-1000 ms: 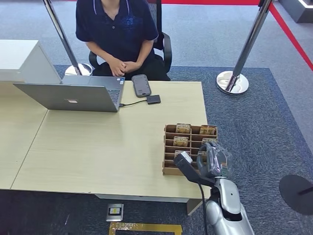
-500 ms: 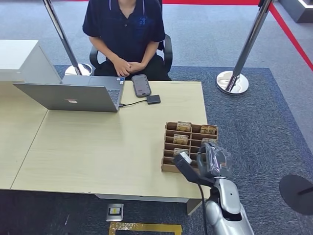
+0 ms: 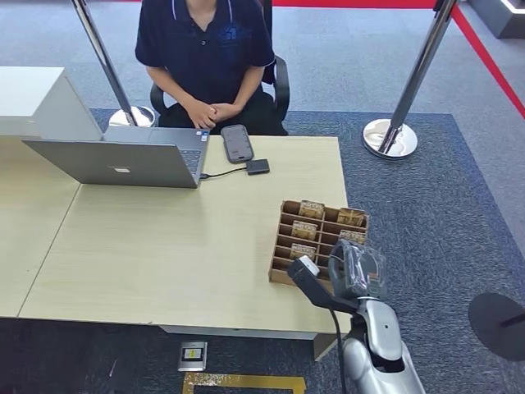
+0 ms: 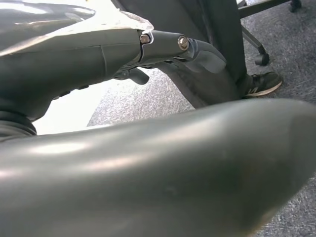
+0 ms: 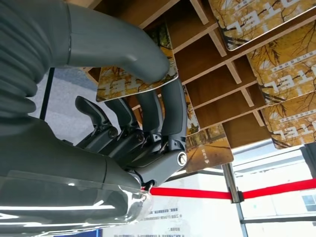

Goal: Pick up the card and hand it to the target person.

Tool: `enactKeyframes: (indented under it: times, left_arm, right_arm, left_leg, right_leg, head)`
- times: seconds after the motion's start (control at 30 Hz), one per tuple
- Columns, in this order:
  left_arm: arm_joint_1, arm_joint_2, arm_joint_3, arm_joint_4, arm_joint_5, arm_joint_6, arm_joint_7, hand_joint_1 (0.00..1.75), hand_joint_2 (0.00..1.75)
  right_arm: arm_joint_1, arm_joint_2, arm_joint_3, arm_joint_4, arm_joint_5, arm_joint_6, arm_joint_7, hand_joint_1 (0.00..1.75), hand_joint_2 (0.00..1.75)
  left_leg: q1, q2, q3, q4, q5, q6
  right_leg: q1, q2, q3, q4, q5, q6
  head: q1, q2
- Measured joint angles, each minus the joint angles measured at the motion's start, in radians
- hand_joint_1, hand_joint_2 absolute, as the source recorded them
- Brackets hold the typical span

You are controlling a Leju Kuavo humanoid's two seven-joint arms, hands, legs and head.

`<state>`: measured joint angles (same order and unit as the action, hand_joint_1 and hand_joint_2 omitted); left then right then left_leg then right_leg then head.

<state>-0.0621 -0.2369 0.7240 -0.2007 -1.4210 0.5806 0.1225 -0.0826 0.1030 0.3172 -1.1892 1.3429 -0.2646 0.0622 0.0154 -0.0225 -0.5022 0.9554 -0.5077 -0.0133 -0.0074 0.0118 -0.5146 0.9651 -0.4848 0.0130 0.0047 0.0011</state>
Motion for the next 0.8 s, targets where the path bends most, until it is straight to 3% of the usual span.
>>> enactKeyframes:
  times: [0.6, 0.8]
  left_arm:
    - [0.0, 0.0, 0.0, 0.0, -0.003, 0.0, -0.008, 0.0, 0.0]
    - [-0.001, -0.003, 0.0, 0.0, -0.006, -0.001, -0.011, 0.0, 0.0]
  right_arm:
    - [0.011, -0.068, 0.061, -0.229, -0.029, 0.04, -0.066, 1.53, 1.75]
    - [-0.051, -0.086, 0.088, -0.254, -0.101, 0.069, -0.11, 1.51, 1.75]
  left_leg:
    - [0.0, 0.0, 0.0, 0.0, 0.0, 0.0]
    - [0.0, 0.0, 0.0, 0.0, 0.0, 0.0]
  right_leg:
    - [0.0, 0.0, 0.0, 0.0, 0.0, 0.0]
    - [0.0, 0.0, 0.0, 0.0, 0.0, 0.0]
  head:
    - [0.0, 0.0]
    - [0.0, 0.0]
